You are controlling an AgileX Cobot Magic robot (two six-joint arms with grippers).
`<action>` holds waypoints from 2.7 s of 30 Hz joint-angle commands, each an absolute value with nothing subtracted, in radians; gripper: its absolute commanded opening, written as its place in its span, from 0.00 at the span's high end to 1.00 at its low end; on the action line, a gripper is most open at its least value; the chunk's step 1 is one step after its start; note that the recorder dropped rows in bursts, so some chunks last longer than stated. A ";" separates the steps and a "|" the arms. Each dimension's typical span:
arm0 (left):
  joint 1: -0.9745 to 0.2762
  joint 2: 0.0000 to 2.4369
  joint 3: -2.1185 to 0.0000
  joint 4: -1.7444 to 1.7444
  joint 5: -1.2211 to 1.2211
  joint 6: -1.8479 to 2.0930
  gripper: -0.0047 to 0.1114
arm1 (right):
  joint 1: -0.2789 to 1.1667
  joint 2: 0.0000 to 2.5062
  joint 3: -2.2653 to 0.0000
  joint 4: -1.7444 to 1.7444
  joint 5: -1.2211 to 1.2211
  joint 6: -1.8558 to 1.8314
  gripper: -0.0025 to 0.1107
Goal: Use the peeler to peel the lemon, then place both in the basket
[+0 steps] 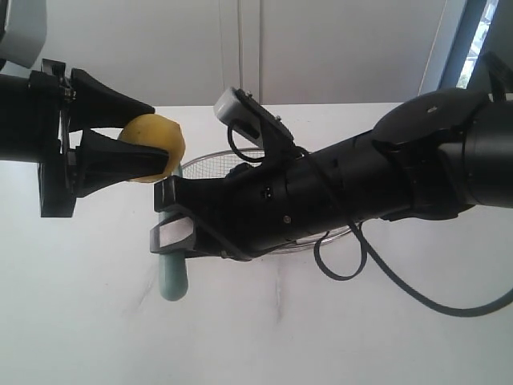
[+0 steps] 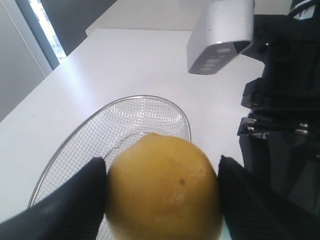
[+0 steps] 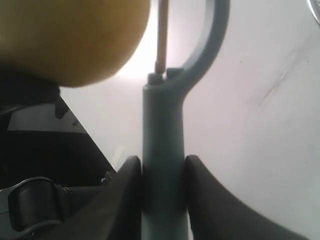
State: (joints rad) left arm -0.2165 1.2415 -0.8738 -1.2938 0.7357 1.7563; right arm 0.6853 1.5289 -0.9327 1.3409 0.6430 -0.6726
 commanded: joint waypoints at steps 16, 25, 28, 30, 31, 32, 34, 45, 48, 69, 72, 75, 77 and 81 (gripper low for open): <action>-0.222 1.229 -0.870 -1.323 0.752 1.759 0.96 | 0.687 1.525 -0.929 1.353 0.614 -0.674 0.98; -0.222 1.229 -0.870 -1.323 0.752 1.759 0.96 | 0.687 1.525 -0.929 1.351 0.600 -0.674 0.98; -0.222 1.229 -0.870 -1.323 0.752 1.759 0.96 | 0.687 1.525 -0.929 1.350 0.600 -0.674 0.98; -0.222 1.229 -0.870 -1.323 0.752 1.759 0.96 | 0.687 1.521 -0.929 1.347 0.600 -0.674 0.98; -0.222 1.229 -0.870 -1.323 0.752 1.759 0.96 | 0.687 1.517 -0.929 1.345 0.595 -0.674 0.98; -0.222 1.229 -0.870 -1.323 0.752 1.759 0.96 | 0.687 1.507 -0.929 1.337 0.585 -0.674 0.98; -0.222 1.229 -0.870 -1.323 0.752 1.759 0.96 | 0.687 1.490 -0.927 1.314 0.558 -0.667 0.98; -0.222 1.229 -0.870 -1.323 0.752 1.759 0.96 | 0.687 1.363 -0.916 1.154 0.481 -0.542 0.98; -0.222 1.229 -0.870 -1.323 0.752 1.759 0.96 | 0.687 1.324 -0.916 1.099 0.477 -0.506 0.98; -0.222 1.229 -0.870 -1.322 0.752 1.747 0.96 | 0.687 1.112 -0.877 0.525 0.589 -0.049 0.98; -0.222 1.229 -0.870 -1.322 0.752 1.747 0.96 | 0.687 1.162 -0.847 0.539 0.541 -0.041 0.98; -0.222 1.229 -0.870 -1.322 0.752 1.747 0.96 | 0.687 1.226 -0.836 0.576 0.509 -0.044 0.98; -0.222 1.229 -0.870 -1.322 0.752 1.747 0.96 | 0.687 1.277 -0.836 0.615 0.491 -0.064 0.98; -0.222 1.229 -0.870 -1.322 0.752 1.747 0.96 | 0.687 1.404 -0.839 0.754 0.398 -0.189 0.98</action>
State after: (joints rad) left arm -0.2165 1.2415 -0.8738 -1.2921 0.7357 1.7541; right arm 0.6860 1.3572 -0.8388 0.6872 0.4607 -0.1266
